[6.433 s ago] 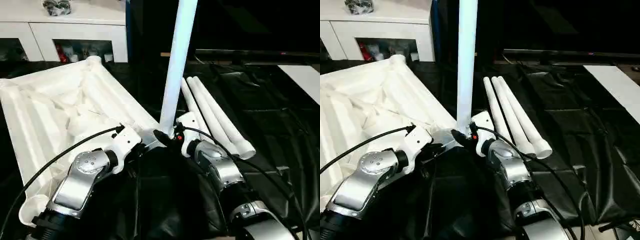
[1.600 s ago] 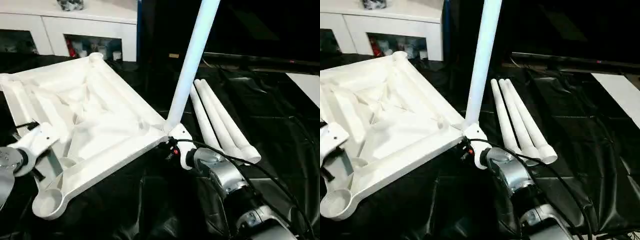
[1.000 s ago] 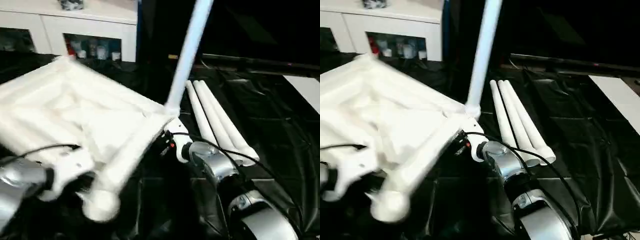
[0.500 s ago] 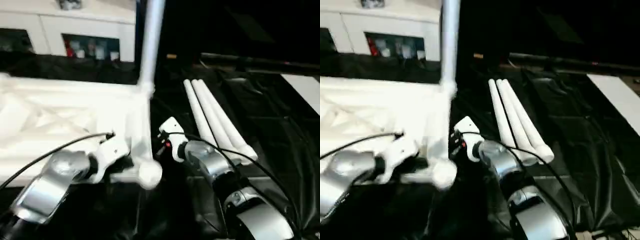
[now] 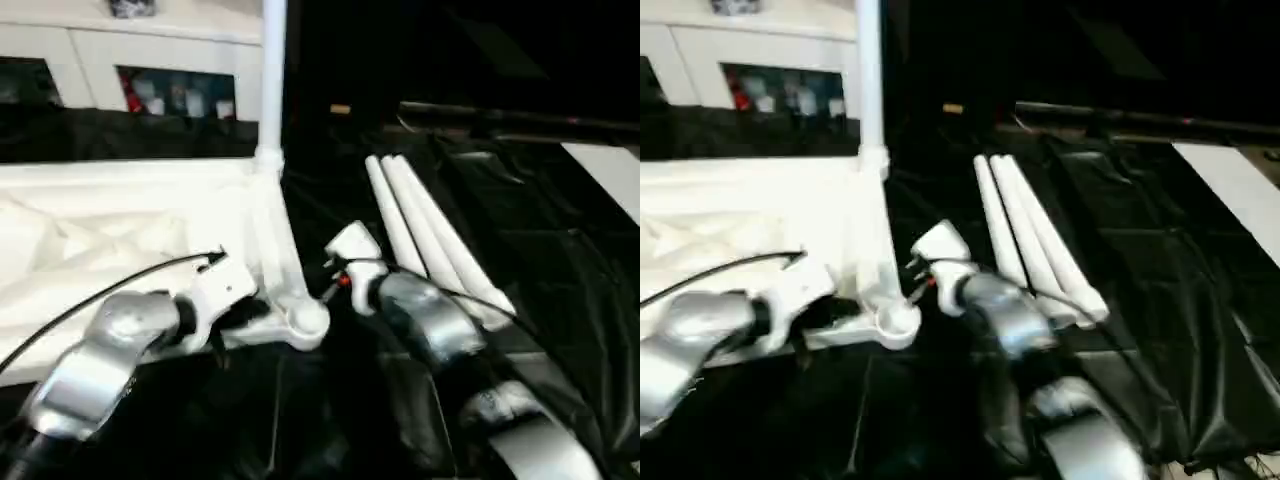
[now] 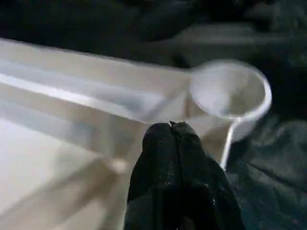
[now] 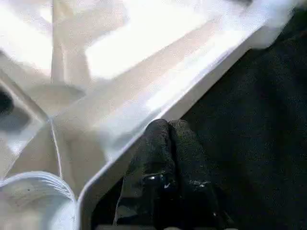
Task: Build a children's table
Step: Rotate table base
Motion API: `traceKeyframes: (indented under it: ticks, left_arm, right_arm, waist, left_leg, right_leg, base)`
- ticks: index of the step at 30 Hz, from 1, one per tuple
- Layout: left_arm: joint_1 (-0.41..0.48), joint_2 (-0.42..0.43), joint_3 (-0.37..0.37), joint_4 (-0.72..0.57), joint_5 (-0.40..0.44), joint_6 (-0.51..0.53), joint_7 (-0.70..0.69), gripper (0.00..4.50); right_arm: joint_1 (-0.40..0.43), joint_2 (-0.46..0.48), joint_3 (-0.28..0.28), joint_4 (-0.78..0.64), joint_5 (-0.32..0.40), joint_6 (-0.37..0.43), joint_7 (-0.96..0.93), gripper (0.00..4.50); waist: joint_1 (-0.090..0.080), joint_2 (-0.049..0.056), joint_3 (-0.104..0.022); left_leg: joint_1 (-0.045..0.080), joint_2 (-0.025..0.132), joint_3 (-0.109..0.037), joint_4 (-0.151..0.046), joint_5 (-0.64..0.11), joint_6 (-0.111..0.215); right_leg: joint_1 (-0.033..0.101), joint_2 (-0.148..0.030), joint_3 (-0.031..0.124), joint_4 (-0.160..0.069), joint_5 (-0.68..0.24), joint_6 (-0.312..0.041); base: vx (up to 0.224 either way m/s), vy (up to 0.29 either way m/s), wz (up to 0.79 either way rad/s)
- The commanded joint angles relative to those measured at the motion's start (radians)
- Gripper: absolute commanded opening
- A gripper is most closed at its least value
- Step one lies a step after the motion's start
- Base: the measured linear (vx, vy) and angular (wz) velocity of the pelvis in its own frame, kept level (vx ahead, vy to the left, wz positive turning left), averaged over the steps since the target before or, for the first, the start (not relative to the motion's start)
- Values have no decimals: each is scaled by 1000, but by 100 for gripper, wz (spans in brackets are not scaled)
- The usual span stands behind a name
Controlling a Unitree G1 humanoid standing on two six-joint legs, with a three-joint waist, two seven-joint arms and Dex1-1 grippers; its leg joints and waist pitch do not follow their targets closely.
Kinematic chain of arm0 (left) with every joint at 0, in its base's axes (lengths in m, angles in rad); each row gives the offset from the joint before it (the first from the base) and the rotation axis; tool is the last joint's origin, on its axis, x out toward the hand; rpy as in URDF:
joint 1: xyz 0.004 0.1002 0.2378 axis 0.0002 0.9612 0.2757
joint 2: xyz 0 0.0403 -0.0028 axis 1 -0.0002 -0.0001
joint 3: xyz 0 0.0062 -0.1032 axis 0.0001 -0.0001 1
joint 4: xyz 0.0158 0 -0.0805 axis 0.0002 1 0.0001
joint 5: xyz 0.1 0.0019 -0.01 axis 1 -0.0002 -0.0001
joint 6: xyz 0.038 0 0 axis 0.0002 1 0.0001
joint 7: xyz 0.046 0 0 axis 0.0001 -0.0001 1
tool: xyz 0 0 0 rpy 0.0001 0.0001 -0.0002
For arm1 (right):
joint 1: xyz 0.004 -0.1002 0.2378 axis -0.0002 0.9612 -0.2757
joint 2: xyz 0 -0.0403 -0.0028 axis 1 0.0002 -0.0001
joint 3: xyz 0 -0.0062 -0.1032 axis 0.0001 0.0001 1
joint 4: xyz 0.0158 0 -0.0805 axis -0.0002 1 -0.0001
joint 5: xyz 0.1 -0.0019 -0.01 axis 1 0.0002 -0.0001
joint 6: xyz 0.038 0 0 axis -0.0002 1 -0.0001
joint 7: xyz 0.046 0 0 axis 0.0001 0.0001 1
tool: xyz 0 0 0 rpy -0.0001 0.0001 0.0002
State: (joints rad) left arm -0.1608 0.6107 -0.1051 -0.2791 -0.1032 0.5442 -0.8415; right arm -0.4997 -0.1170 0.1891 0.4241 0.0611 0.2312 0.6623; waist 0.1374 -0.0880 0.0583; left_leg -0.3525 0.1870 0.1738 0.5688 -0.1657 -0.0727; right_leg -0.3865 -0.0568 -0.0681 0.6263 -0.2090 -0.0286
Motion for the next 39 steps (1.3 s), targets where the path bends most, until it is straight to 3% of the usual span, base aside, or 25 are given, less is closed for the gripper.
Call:
traceKeyframes:
  ticks: [1, 6, 10, 11, 13, 14, 15, 16, 17, 18, 19, 20, 21, 22, 23, 25, 26, 27, 28, 29, 31, 32, 33, 36, 39]
  left_arm:
    - [26, -35, 82, -62, -32, -18, 58, 0]
    - [54, -177, 179, -67, 0, -74, 296, 0]
    - [39, -259, 180, -64, 68, -69, 449, 0]
    - [28, -291, 160, -59, 113, -80, 515, 0]
    - [21, -318, 152, -54, 131, -72, 552, 0]
    - [16, -350, 164, -42, 133, -55, 590, 0]
    - [17, -384, 191, -31, 117, -36, 629, 0]
    - [17, -384, 191, -31, 117, -36, 629, 0]
    - [25, -403, 220, -39, 105, -2, 658, 0]
    - [25, -403, 220, -39, 105, -2, 658, 0]
    - [27, -408, 224, -42, 106, 4, 666, 0]
    - [48, -389, 202, -61, 117, -14, 648, 0]
    - [57, -382, 193, -71, 114, -25, 633, 0]
    - [62, -379, 187, -77, 112, -31, 623, 0]
    - [65, -373, 177, -81, 116, -26, 616, 0]
    - [64, -355, 145, -78, 148, -14, 611, 0]
    - [59, -352, 141, -71, 154, -22, 610, 0]
    - [57, -352, 141, -69, 154, -24, 611, 0]
    - [51, -349, 136, -63, 144, -30, 596, 0]
    - [48, -344, 128, -62, 127, -32, 575, 0]
    - [46, -339, 120, -64, 112, -36, 554, 0]
    - [45, -331, 105, -70, 72, -52, 498, 21]
    - [43, -322, 89, -73, 40, -51, 446, 33]
    - [34, -274, 34, -76, -24, -59, 300, 53]
    - [29, -257, 19, -70, -47, -62, 248, 78]
  right_arm:
    - [53, -40, -53, -187, 43, 76, -1, 3]
    - [165, -40, -119, -386, 57, 114, -88, 3]
    - [232, -26, -118, -435, -3, 37, -169, 3]
    - [256, -23, -79, -454, -13, 34, -163, 3]
    - [268, -13, -64, -470, -8, 55, -168, 3]
    - [275, 3, -60, -487, 7, 78, -176, 3]
    - [281, 12, -59, -503, 16, 99, -186, 3]
    - [281, 12, -59, -503, 16, 99, -186, 3]
    - [284, 19, -76, -506, 27, 117, -204, 3]
    - [284, 19, -76, -506, 27, 117, -204, 3]
    - [286, 21, -81, -507, 29, 120, -211, 3]
    - [290, 26, -118, -504, 52, 146, -227, 3]
    - [291, 21, -126, -502, 51, 153, -230, 3]
    - [292, 16, -129, -501, 49, 156, -231, 3]
    - [293, 13, -133, -500, 49, 165, -235, 3]
    - [285, 15, -161, -508, 58, 238, -263, 3]
    - [276, 15, -174, -510, 61, 262, -276, 3]
    - [273, 14, -178, -511, 62, 270, -281, 3]
    - [260, 17, -201, -512, 70, 290, -307, 3]
    - [247, 20, -222, -512, 77, 302, -332, 3]
    - [236, 21, -236, -509, 80, 302, -347, 19]
    - [215, 15, -254, -496, 61, 326, -380, 29]
    - [199, 10, -268, -485, 48, 353, -408, 37]
    - [142, -17, -311, -472, 4, 457, -489, 62]
    - [111, -38, -334, -488, -3, 540, -518, 78]
  waist:
    - [1, 34, -52]
    - [10, 41, -49]
    - [9, 39, -49]
    - [13, 54, -53]
    - [-10, 76, -60]
    - [-32, 96, -58]
    - [-57, 100, -57]
    - [-62, 99, -61]
    - [-49, 76, -45]
    - [-33, 57, -45]
    - [-11, 40, -58]
    - [3, 27, -51]
    - [19, 16, -41]
    - [56, 23, -44]
    - [72, 20, -46]
    - [92, 33, -46]
    - [95, 47, -47]
    - [91, 56, -50]
    - [83, 88, -65]
    - [47, 104, -71]
    - [42, 103, -61]
    - [34, 89, -54]
    - [35, 85, -52]
    - [35, 72, -49]
    - [24, 61, -50]
  left_leg:
    - [15, 49, -19, -74, -303, -41]
    - [14, 48, -23, -76, -341, -40]
    - [14, 46, -24, -74, -355, -43]
    - [-36, 34, -77, -99, -364, 13]
    - [-31, 58, -146, -97, -425, 29]
    - [-24, 93, -222, -127, -473, 62]
    - [0, 102, -296, -134, -449, 138]
    - [8, 86, -315, -128, -411, 182]
    - [-60, -35, -285, -100, -326, 174]
    - [-97, -79, -249, -52, -280, 130]
    - [-88, -88, -208, 17, -205, 103]
    - [-53, -55, -135, 102, -114, 42]
    - [-94, -50, -124, 116, -107, 54]
    - [-100, -29, -125, 129, -118, 61]
    - [-110, -23, -128, 145, -149, 80]
    - [-86, -5, -136, 132, -139, 61]
    - [-58, 6, -125, 66, -79, 62]
    - [-43, 12, -115, 23, -41, 74]
    - [16, 40, -105, -32, -5, 135]
    - [46, 97, -129, -46, -84, 164]
    - [30, 99, -108, -64, -290, 55]
    - [29, 70, -85, -68, -390, -21]
    - [24, 58, -76, -69, -402, -46]
    - [13, 37, -52, -70, -376, -93]
    - [9, 33, -44, -69, -348, -86]
  right_leg:
    - [37, -83, 60, -79, -186, -138]
    - [32, -85, 63, -94, -296, -104]
    - [29, -84, 59, -102, -332, -78]
    - [70, -93, -3, -87, -333, -83]
    - [70, -71, -40, -74, -211, -128]
    - [66, -36, -56, -23, -130, -171]
    - [36, -11, -51, 36, -155, -217]
    - [27, -7, -41, 45, -179, -237]
    - [57, -61, 12, -23, -155, -307]
    - [76, -129, 32, -70, -190, -269]
    - [85, -190, 23, -116, -249, -183]
    - [56, -220, 83, -178, -460, -55]
    - [95, -228, 102, -157, -494, 9]
    - [95, -257, 144, -140, -465, 100]
    - [111, -278, 165, -127, -357, 92]
    - [107, -272, 157, -127, -187, -95]
    - [97, -200, 103, -113, -115, -211]
    - [96, -155, 70, -100, -101, -241]
    - [54, -67, 22, -62, -74, -222]
    - [18, -34, 4, -7, -84, -171]
    - [19, -49, 22, -26, -65, -135]
    - [23, -69, 38, -49, -75, -133]
    - [28, -77, 45, -56, -101, -129]
    - [27, -88, 67, -72, -267, -65]
    - [30, -93, 75, -81, -316, -35]
  base:
    - [0, 0, 0]
    - [0, 0, 0]
    - [0, 0, 0]
    - [0, 0, 0]
    - [-14, -36, 51]
    - [21, -51, 51]
    - [33, -98, 51]
    - [8, -134, 57]
    - [8, -134, 57]
    - [-36, -149, 61]
    - [-34, -74, 30]
    - [-60, -139, 47]
    - [-20, -113, 14]
    - [-17, -123, 19]
    - [9, -58, 1]
    - [-8, 28, 4]
    - [-16, 55, 8]
    - [-19, 106, 12]
    - [-32, 134, 19]
    - [-32, 134, 19]
    - [-38, 111, 20]
    - [-33, 96, 18]
    - [-25, 64, 5]
    - [0, 0, 0]
    - [0, 0, 0]
